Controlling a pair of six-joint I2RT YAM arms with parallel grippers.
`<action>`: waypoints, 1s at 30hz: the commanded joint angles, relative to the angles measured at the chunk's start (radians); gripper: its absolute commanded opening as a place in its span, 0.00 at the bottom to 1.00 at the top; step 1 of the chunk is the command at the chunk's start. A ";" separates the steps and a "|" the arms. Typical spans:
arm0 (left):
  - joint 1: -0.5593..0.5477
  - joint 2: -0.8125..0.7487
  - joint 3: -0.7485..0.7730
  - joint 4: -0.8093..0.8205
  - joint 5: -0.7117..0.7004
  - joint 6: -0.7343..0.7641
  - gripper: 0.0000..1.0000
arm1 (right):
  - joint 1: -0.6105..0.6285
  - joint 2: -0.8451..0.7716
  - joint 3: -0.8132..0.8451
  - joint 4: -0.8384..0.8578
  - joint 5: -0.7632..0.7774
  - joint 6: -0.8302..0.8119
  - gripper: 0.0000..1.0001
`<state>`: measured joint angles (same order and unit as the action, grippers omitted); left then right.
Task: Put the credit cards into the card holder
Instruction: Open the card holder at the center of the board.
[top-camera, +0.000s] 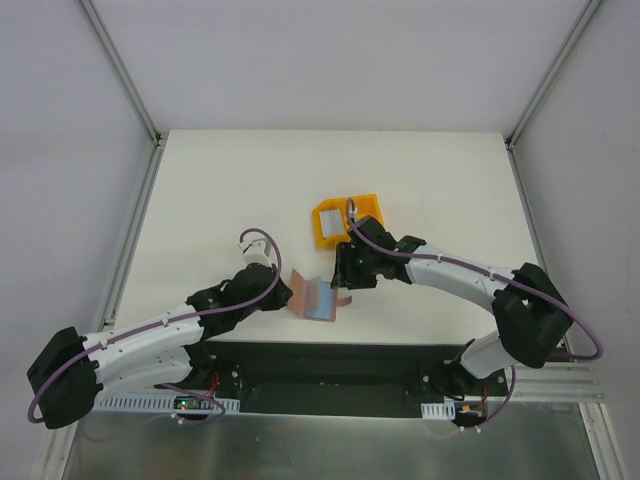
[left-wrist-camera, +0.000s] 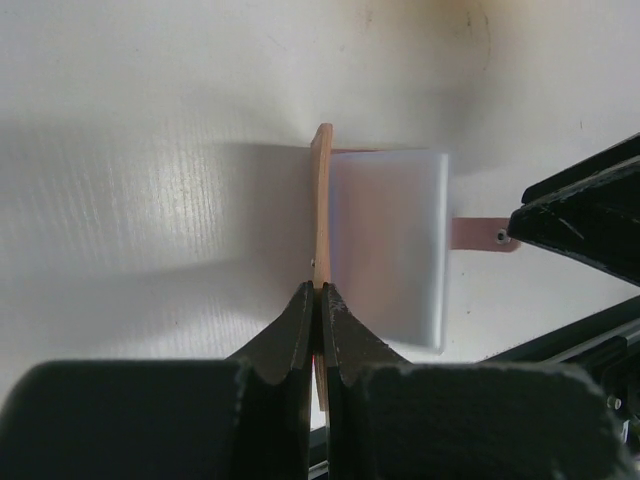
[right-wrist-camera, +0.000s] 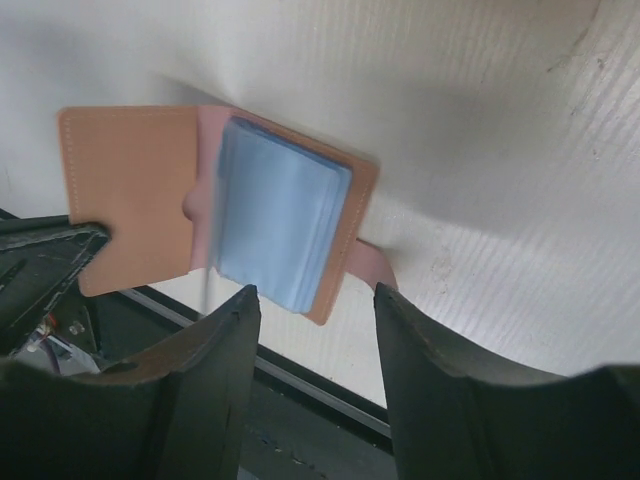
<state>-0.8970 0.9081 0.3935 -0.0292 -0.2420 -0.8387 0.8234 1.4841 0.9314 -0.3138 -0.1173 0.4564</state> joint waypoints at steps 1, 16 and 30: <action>-0.002 0.011 -0.009 -0.029 -0.003 -0.010 0.00 | 0.010 0.053 0.009 -0.002 -0.033 0.007 0.50; -0.002 0.005 -0.010 -0.031 -0.005 0.000 0.00 | 0.029 0.039 0.034 -0.153 0.100 -0.039 0.47; -0.002 0.014 -0.010 -0.031 0.001 0.003 0.00 | 0.016 0.058 -0.013 -0.085 -0.002 -0.025 0.13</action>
<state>-0.8970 0.9165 0.3935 -0.0433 -0.2432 -0.8413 0.8455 1.5627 0.9199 -0.4198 -0.0650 0.4271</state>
